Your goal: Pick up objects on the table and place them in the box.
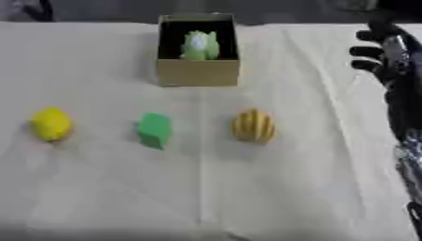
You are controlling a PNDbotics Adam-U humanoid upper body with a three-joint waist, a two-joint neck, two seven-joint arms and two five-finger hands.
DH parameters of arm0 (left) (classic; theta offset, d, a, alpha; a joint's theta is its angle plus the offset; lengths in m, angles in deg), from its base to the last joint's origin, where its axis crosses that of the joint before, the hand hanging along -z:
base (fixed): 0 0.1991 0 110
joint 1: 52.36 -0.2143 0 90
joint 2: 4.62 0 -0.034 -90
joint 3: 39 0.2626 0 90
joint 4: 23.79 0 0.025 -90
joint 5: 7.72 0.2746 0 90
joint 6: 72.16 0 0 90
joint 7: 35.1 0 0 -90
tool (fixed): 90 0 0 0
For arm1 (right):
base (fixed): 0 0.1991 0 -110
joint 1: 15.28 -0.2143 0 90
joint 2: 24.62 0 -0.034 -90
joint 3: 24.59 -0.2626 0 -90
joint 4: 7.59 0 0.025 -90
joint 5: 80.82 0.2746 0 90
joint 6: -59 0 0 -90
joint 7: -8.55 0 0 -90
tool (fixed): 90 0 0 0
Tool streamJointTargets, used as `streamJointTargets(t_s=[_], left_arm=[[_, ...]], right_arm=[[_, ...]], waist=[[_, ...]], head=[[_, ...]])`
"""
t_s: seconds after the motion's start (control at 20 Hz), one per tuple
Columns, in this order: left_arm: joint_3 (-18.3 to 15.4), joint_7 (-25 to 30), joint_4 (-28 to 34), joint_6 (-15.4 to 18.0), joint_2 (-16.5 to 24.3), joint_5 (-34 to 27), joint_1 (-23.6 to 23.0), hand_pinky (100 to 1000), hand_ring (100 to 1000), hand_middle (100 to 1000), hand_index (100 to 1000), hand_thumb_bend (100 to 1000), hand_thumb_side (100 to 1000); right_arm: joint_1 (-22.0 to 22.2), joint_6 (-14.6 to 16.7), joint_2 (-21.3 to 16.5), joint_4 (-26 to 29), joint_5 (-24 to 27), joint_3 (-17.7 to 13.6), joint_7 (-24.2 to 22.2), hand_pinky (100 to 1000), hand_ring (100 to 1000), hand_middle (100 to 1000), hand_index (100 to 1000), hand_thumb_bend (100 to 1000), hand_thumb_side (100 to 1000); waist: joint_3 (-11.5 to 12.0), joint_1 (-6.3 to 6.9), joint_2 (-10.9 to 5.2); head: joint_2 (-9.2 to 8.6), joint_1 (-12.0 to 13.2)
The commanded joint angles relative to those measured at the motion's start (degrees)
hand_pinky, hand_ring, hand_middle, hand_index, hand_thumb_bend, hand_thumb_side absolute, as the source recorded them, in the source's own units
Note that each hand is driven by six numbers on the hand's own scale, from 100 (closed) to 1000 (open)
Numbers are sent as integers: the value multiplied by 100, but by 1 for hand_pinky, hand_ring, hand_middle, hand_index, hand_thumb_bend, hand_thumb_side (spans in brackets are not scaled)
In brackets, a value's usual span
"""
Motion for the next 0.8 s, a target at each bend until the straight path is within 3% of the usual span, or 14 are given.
streamJointTargets(t_s=[0.05,0.25,0.6,0.8], left_arm=[[-44,15,122,-7,28,11,29,895,740,760,868,360,615],[-41,22,122,-6,54,11,31,895,740,761,869,359,615],[-36,26,122,-4,117,23,21,896,740,761,869,355,617],[-18,43,122,-5,142,21,29,896,740,762,869,354,618]], right_arm=[[-115,38,-206,85,-35,-24,-16,773,779,787,825,100,862],[-231,51,-744,85,-226,55,-132,778,782,788,826,100,826],[-215,-215,-2689,85,-1066,517,-775,801,798,787,826,100,797],[-323,-301,-3454,85,-1299,728,-1397,809,807,787,825,100,803]], waist=[[5,1,-57],[14,-16,-56],[-5,-88,-37],[1,-131,-16]], head=[[29,-13],[29,-13],[29,-11],[29,-23]])
